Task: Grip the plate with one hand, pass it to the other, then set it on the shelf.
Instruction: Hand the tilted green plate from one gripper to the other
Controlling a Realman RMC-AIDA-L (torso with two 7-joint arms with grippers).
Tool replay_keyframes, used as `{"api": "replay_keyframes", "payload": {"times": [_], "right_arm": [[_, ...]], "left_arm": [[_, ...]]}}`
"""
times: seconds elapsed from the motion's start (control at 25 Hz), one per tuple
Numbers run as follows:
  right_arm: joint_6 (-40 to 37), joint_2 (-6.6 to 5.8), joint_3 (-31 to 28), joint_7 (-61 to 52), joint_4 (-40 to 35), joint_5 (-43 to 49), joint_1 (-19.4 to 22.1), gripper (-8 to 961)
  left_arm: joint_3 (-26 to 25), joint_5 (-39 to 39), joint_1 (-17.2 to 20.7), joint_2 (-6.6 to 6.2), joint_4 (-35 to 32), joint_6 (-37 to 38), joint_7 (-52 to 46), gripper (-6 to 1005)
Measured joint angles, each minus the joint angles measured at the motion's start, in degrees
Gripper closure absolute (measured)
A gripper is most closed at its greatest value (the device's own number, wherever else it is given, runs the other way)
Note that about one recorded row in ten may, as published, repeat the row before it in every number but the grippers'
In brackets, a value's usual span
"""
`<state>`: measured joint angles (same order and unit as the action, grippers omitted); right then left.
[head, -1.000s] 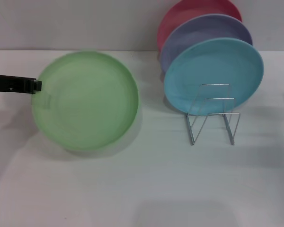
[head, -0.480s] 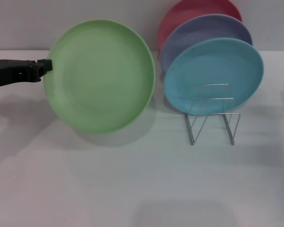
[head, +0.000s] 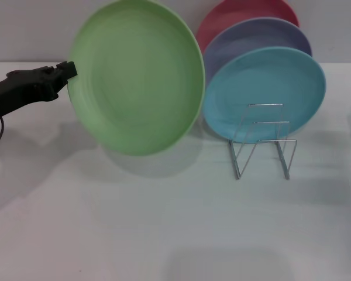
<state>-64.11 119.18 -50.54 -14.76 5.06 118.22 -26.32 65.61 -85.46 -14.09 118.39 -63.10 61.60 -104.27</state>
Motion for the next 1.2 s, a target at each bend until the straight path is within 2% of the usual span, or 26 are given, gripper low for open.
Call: {"api": "replay_keyframes", "payload": {"times": [0.08, 0.32, 0.36, 0.44, 0.48, 0.52, 0.6, 0.76, 0.8, 0.96, 1.04, 1.08, 1.16, 1.2], "right_arm": [[0.0, 0.00, 0.0, 0.0, -0.1, 0.0, 0.0, 342], [0.0, 0.00, 0.0, 0.0, 0.0, 0.0, 0.0, 343], [0.0, 0.00, 0.0, 0.0, 0.2, 0.0, 0.0, 343], [-0.1, 0.00, 0.0, 0.0, 0.2, 0.0, 0.0, 343], [-0.4, 0.00, 0.0, 0.0, 0.3, 0.0, 0.0, 343], [-0.4, 0.00, 0.0, 0.0, 0.3, 0.0, 0.0, 343], [-0.7, -0.03, 0.1, -0.2, 0.6, 0.1, 0.0, 343], [-1.7, -0.15, 0.1, -0.5, 1.6, 0.1, -0.1, 343], [-1.7, -0.15, 0.1, -0.5, 1.6, 0.1, -0.1, 343], [-2.0, -0.17, 0.1, -0.5, 1.7, 1.0, -0.7, 343], [-2.1, -0.18, 0.1, -0.5, 1.7, 1.4, -0.8, 342], [-2.5, -0.18, 0.1, -0.5, 1.8, 2.4, -0.8, 342], [-2.9, -0.18, 0.1, -0.5, 1.8, 3.0, -0.9, 342], [-3.6, -0.18, 0.1, -0.5, 1.8, 3.8, -0.9, 342]], "left_arm": [[0.4, 5.9, 0.2, 0.14, 4.0, 0.1, 6.4, 971], [2.2, 13.9, 0.4, 0.20, 9.2, 0.5, 16.0, 971], [3.6, 18.2, 0.4, 0.23, 12.0, 0.7, 21.3, 971], [4.3, 20.3, 0.4, 0.24, 13.4, 0.8, 23.9, 971], [6.2, 25.6, 0.3, 0.26, 16.7, 0.9, 30.6, 971], [6.2, 25.6, 0.3, 0.26, 16.7, 0.9, 30.6, 971], [7.5, 30.0, 0.0, 0.29, 19.6, 1.1, 36.7, 971], [8.8, 41.5, -1.5, 0.38, 27.7, 3.5, 49.6, 971], [8.8, 41.5, -1.5, 0.38, 27.7, 3.5, 49.6, 971], [9.1, 50.4, -4.0, 0.64, 37.0, 9.1, 59.2, 971], [9.6, 51.9, -4.4, 0.68, 38.6, 10.2, 61.1, 971], [11.4, 55.3, -4.9, 0.69, 41.0, 11.5, 64.2, 971], [11.4, 55.3, -4.9, 0.69, 41.0, 11.5, 64.2, 971], [14.7, 59.5, -5.1, 0.70, 42.3, 12.1, 67.5, 971]]}}
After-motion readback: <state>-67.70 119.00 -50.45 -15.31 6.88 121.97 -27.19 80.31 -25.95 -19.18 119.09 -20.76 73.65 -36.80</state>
